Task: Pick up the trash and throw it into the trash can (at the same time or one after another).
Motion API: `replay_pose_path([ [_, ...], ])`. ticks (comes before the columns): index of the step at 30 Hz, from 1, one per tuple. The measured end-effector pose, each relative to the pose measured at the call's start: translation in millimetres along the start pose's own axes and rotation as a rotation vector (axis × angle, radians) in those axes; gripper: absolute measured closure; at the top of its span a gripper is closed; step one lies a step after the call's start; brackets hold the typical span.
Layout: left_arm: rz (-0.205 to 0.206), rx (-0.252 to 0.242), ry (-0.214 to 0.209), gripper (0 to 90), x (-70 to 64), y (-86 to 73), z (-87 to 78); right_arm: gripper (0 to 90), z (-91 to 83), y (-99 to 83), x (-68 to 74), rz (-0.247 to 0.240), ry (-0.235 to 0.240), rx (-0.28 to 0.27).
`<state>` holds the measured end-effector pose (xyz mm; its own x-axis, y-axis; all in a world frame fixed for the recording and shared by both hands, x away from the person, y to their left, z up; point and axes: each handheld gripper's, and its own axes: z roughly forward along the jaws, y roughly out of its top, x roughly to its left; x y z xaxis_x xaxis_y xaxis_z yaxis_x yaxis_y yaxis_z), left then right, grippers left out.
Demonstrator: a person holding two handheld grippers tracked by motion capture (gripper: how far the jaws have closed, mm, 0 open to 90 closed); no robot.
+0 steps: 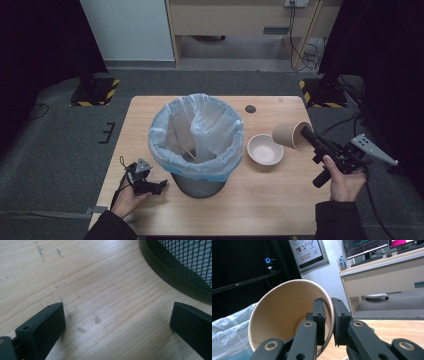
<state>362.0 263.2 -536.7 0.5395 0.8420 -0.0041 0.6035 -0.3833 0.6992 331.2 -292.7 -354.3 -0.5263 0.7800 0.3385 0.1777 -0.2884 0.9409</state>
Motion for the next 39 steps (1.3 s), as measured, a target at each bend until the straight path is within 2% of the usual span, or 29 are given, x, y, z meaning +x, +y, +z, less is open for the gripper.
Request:
replay_pose_path([
  [13, 0.000, 0.000, 0.000, 0.0, 0.0, 0.0, 0.0, 82.4, 2.5, 14.0, 8.7, -0.014, 0.035, -0.045],
  [21, 0.000, 0.000, 0.000, 0.0, 0.0, 0.0, 0.0, 82.4, 4.7, 29.2, 15.0, -0.008, 0.062, -0.107],
  [39, 0.000, 0.000, 0.000, 0.0, 0.1, 0.0, 0.0, 82.4, 26.1, 45.7, 36.5, -0.028, 0.120, -0.131],
])
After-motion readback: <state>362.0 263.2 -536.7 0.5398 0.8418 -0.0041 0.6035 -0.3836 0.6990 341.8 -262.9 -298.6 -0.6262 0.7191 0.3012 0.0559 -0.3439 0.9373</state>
